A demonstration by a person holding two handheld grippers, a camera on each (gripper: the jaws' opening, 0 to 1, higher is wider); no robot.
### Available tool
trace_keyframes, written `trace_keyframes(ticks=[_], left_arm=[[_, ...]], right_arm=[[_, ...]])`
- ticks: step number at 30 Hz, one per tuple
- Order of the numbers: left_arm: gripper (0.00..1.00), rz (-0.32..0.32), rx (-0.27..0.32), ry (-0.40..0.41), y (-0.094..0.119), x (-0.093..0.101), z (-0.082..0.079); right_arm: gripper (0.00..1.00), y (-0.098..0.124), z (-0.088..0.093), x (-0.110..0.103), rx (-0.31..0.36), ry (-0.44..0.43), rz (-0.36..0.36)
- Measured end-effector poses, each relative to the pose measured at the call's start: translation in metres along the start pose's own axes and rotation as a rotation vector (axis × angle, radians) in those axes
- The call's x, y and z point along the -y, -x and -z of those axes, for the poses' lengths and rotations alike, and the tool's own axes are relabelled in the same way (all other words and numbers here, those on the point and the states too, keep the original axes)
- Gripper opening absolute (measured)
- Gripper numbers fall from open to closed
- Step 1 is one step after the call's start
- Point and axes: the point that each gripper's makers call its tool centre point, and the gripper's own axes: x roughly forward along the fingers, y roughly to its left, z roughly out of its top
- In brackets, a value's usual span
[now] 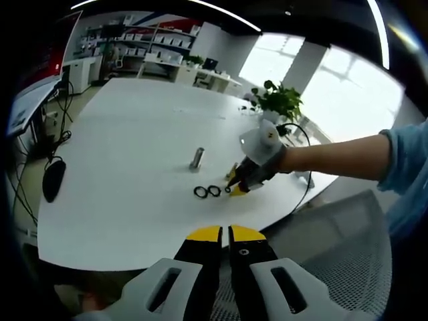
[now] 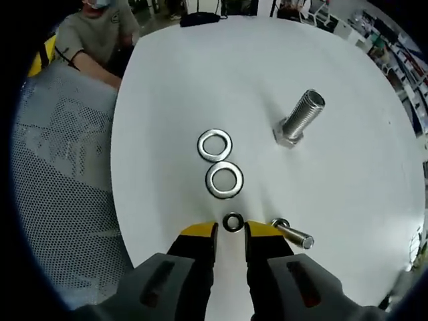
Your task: Place the washer onto the threaded stud by aligning its center hole with the stud, sliding it down to the base, and recovering from edge contact or off-axis alignment until the washer reaches the visible bottom stop.
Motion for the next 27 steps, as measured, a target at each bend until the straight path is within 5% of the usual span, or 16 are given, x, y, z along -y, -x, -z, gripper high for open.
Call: trace_keyframes(ticks=[3,19,27], left_arm=[[0.01,-0.002,0.001,0.001,0.0,-0.0004,-0.0001],[0.01,-0.007,0.0,0.004,0.0002,-0.0009,0.0003],[0.01,-0.007,-0.045,0.003,-0.0015,-0.0014,0.0074]], right_arm=[[0.18,-0.0001,-0.0013,0.0014,0.014,-0.047,0.01],[0.15,-0.0009,-0.0019,0.0015,0.056,0.0,0.047],[0.15,-0.0001,-0.0033,-0.0019,0.02,0.135,0.117]])
